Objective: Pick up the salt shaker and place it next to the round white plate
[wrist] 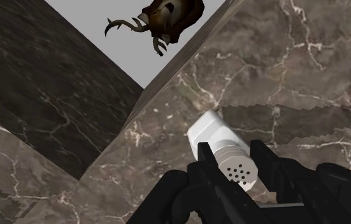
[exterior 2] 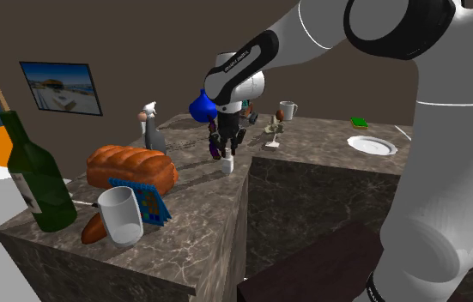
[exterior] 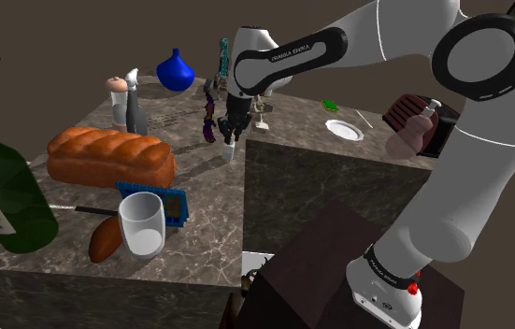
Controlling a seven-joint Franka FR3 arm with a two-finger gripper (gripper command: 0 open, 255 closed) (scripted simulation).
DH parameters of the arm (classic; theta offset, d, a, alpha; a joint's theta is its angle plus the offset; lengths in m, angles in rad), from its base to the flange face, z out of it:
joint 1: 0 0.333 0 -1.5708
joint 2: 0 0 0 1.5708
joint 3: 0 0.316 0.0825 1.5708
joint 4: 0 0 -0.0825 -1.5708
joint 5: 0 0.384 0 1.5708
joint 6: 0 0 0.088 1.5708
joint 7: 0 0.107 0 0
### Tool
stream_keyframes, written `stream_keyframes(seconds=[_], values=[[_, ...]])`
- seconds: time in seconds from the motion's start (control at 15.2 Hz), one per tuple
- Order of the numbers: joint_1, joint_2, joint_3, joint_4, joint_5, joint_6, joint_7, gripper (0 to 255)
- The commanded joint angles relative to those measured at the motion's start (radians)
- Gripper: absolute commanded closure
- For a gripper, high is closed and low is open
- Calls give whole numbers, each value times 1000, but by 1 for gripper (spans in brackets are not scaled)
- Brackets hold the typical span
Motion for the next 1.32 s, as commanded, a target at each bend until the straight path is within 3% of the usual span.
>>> stream_keyframes(seconds=[0.0,1.25], values=[[0,0,0,0,0,0,0,255],[-2,-79,1,131,6,-210,-1,255]])
